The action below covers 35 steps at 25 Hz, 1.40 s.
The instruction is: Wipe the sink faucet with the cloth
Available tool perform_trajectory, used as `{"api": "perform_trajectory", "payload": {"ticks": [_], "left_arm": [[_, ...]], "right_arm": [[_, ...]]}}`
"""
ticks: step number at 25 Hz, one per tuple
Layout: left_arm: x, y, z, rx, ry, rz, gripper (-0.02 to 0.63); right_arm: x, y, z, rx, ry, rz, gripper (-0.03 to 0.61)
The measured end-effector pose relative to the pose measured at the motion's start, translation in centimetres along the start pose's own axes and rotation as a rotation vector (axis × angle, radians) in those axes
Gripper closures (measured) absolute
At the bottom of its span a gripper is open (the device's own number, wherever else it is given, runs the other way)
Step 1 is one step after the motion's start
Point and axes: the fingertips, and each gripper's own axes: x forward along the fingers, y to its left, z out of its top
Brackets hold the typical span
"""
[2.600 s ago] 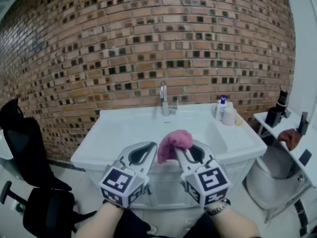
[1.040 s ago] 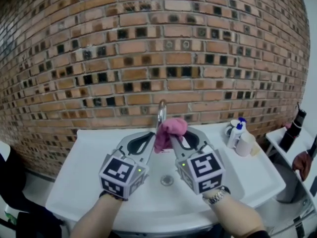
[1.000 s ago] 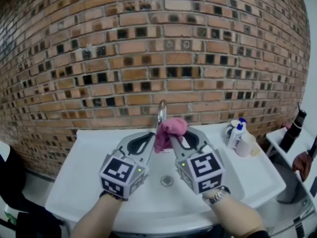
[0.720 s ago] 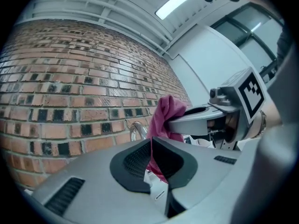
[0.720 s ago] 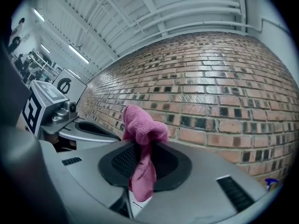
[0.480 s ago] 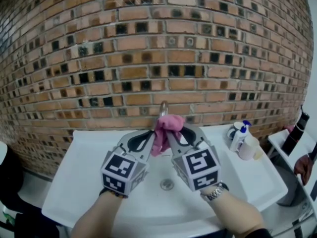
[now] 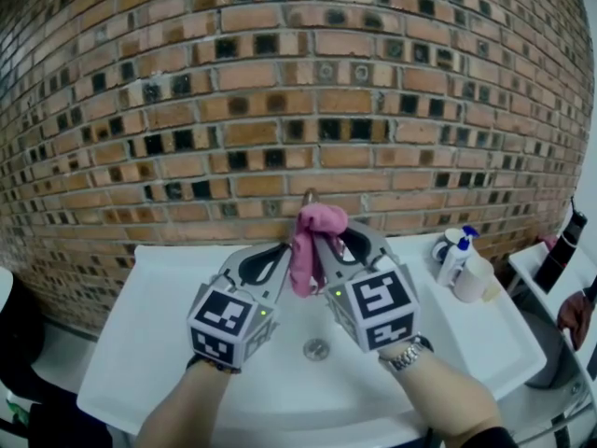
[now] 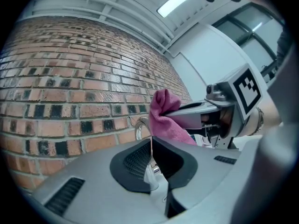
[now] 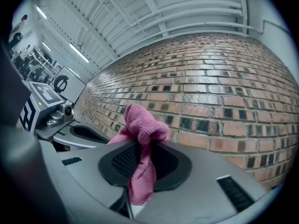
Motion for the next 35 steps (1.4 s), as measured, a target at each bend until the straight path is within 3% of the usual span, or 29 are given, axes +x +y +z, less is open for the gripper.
{"api": "perform_trajectory", "payload": {"ticks": [35], "left_arm": [[-0.4,0.3,-0.9,0.006,0.02,-0.005,0.595]], "right_arm": [[6.1,-6.3,0.1,-0.009,0.054,-0.09,0.511]]}}
